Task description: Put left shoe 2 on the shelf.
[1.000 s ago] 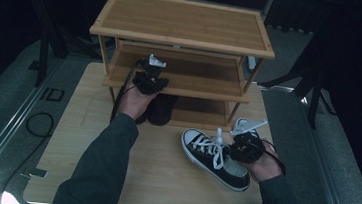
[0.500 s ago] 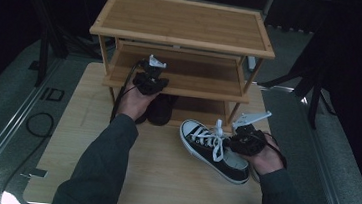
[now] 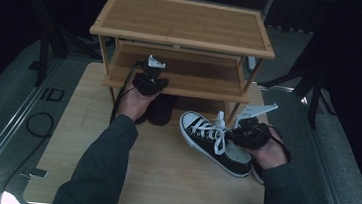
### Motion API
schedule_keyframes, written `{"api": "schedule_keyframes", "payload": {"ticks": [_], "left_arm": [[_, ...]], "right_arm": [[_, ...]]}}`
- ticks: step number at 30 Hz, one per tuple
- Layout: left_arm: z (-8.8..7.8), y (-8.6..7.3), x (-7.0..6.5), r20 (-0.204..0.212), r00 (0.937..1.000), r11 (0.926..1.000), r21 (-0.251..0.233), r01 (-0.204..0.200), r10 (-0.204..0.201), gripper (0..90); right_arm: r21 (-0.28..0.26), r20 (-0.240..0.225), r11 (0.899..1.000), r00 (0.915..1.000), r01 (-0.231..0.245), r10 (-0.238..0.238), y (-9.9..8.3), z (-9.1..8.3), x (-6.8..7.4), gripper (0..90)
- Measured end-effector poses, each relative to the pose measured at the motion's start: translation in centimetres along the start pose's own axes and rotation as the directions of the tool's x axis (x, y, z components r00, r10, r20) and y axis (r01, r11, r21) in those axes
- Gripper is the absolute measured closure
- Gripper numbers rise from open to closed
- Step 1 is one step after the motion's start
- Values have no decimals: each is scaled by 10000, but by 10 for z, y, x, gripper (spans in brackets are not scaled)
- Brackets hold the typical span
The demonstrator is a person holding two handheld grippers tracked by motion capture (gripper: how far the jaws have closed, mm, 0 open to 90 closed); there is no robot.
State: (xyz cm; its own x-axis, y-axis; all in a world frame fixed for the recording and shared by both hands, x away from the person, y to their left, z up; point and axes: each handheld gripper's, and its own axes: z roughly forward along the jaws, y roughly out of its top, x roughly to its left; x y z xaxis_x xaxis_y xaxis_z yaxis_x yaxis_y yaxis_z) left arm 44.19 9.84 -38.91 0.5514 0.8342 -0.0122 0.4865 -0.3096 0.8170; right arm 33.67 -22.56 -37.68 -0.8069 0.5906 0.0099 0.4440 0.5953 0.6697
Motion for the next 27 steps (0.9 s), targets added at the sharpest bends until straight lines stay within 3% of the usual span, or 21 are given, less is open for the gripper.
{"api": "schedule_keyframes", "payload": {"ticks": [8, 27], "left_arm": [[0, 2, -1, -37, 10000, 9999, 133, -88, 89, 900], [0, 1, -1, -53, 10000, 10000, 80, -45, 46, 900]], "right_arm": [[-221, -177, 9997, 9998, 91, -95, 11, -7, -5, 882], [-897, -56, 9948, 9988, 473, -480, 38, -20, -9, 882]]}}
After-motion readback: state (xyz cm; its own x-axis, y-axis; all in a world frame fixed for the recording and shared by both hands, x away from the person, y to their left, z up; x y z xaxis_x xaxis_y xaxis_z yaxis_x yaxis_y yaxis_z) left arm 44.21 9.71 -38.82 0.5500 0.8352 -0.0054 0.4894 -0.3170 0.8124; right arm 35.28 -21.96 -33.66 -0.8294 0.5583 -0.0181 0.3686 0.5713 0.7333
